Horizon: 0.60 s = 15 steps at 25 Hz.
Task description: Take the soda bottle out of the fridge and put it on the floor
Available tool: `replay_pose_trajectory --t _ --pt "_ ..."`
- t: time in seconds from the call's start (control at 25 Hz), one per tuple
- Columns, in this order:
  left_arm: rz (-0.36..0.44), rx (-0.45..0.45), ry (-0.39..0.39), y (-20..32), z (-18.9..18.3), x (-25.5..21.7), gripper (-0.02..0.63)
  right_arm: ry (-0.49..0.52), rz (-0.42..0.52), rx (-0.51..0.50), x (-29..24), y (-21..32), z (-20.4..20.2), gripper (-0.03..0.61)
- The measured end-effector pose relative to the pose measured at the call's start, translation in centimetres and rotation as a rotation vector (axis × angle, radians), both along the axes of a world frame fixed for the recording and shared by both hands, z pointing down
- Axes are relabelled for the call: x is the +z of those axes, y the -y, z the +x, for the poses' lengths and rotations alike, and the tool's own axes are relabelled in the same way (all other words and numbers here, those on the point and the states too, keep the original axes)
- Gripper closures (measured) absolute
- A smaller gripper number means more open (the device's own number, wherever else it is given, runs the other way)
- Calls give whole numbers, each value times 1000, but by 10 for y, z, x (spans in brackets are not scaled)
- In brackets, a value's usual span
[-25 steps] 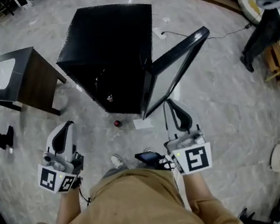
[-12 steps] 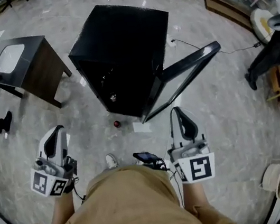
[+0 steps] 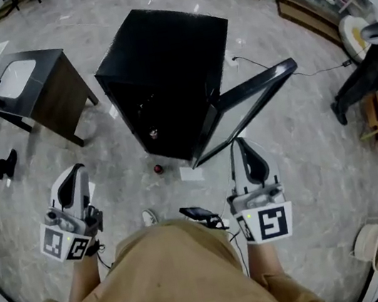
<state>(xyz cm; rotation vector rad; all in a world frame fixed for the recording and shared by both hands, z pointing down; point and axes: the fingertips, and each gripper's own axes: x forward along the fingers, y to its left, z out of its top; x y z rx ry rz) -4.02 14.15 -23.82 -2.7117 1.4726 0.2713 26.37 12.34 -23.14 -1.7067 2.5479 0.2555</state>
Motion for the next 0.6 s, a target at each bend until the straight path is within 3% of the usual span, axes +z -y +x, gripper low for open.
replay_pose_trajectory --t 0.32,0.6 --pt "12 14 -15 14 4 -3 614 -18 7 -8 -11 5 -6 577" --pt "-7 80 -3 24 17 6 613 -38 5 -36 -15 9 -28 577"
